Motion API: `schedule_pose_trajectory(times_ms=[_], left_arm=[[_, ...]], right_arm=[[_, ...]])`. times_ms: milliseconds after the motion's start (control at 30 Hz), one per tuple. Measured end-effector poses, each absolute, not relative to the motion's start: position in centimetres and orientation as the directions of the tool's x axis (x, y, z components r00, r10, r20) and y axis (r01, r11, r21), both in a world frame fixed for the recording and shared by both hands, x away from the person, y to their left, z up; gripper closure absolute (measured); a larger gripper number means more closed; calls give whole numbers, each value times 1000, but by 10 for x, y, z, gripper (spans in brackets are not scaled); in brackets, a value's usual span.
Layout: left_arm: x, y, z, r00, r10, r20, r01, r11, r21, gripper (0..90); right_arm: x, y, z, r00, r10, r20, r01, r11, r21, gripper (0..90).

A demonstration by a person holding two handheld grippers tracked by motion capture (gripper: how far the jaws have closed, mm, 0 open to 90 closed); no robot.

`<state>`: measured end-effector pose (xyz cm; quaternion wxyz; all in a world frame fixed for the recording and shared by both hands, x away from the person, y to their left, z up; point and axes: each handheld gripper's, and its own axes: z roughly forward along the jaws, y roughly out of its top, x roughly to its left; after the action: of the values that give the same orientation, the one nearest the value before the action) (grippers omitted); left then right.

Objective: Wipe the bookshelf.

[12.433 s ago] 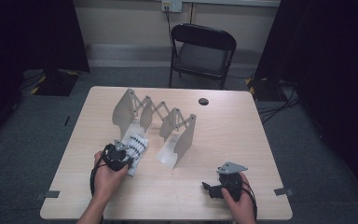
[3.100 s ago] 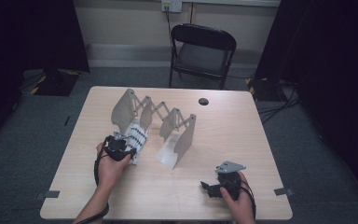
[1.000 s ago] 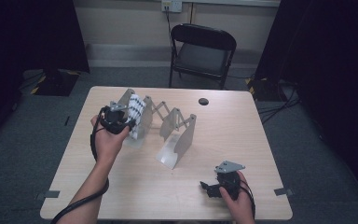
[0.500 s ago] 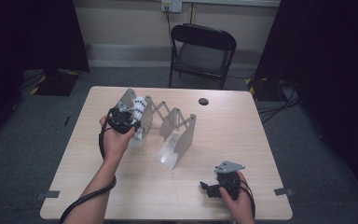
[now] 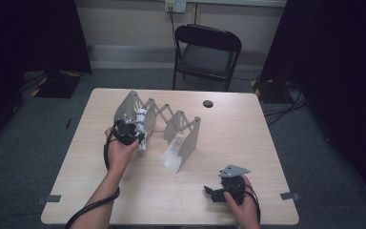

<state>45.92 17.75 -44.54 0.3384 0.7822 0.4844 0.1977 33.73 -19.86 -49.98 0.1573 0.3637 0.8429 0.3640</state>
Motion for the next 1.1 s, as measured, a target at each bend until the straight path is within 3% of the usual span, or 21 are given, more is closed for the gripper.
schedule_pose_trajectory(times_ms=[133,500,867,1100], left_arm=[[458,178,-454,453,891,-14,657,-323,681,738],[450,184,-463,441,897,-14,661,-314,682,734],[439,194,-469,408,913,-25,672,-282,685,495],[429,197,-477,408,912,-39,692,-282,665,475]], right_arm=[[337,-198,-500,-688,726,-1,497,471,729,109],[337,-198,-500,-689,725,1,497,472,728,109],[337,-198,-500,-691,723,0,495,473,729,109],[337,-197,-500,-690,724,-1,495,473,729,108]])
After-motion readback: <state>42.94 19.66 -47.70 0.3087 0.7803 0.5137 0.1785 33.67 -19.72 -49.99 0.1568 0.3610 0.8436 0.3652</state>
